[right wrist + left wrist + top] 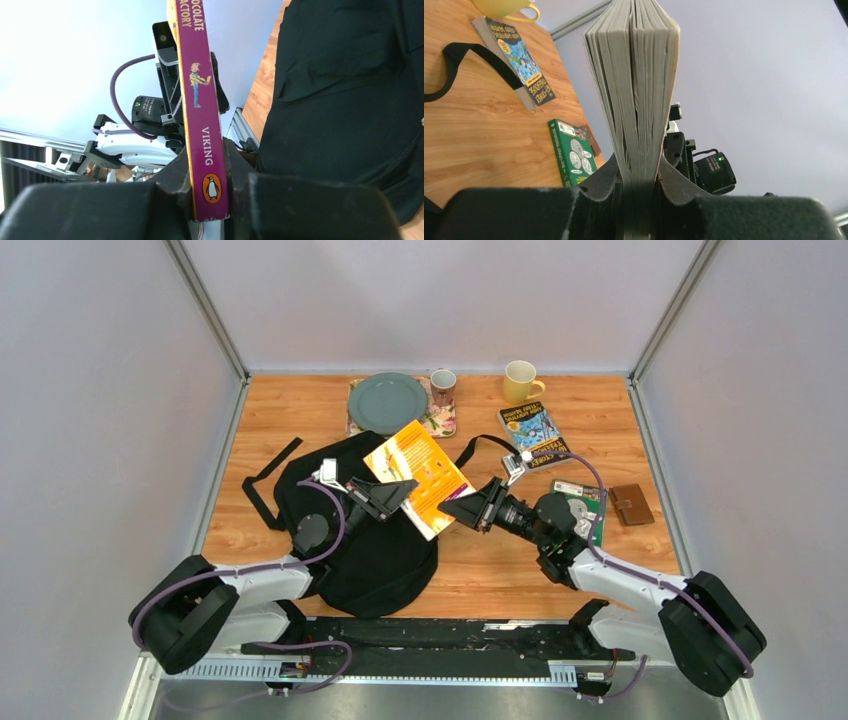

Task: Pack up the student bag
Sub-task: Pick up the book from the center of the board, then place the book in the student bag.

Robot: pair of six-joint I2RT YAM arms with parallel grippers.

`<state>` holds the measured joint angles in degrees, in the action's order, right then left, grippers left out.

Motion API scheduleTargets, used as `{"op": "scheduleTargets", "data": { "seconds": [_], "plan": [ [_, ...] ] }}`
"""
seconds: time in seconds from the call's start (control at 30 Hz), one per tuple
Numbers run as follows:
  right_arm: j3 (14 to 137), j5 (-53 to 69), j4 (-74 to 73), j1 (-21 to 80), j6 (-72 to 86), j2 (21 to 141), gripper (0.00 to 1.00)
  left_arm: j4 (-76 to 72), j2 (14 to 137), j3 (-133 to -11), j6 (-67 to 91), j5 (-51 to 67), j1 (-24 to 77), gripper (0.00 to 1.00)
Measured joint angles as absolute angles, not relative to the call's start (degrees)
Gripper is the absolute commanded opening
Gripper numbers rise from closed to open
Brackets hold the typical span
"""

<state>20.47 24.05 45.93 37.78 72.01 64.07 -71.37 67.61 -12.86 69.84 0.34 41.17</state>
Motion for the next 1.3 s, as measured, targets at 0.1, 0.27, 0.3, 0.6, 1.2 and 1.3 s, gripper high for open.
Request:
{"op": "scheduleTargets", "data": {
  "seconds": [0.1,0.27,0.3,0.6,1.2,1.3],
  "plan": [
    [20.47,23.90,44.60,38.46,71.46,62.92,0.00,-72.36,66.54,-11.51,70.13,0.21,41.21,0.65],
    [21.06,18.72,29.08,38.39,64.29,51.46,0.00,-59.46,55.00,-10.55,64.07,3.33,40.69,0.76],
    [21.71,16.05,23.18,38.33,62.30,47.88,0.00,-52.53,51.51,-11.46,61.06,3.64,40.60,0.77],
    [24.51,-1.83,-9.76,37.69,52.47,30.50,0.00,-3.07,47.05,-27.22,32.60,3.90,40.51,0.75],
    [27.05,-6.15,-27.27,37.69,50.00,25.06,0.00,15.81,72.86,-40.99,17.61,5.06,53.82,0.63],
    [27.24,-6.09,-27.31,37.69,49.78,25.06,0.00,16.08,73.54,-40.99,17.58,4.01,53.89,0.59]
  ]
}}
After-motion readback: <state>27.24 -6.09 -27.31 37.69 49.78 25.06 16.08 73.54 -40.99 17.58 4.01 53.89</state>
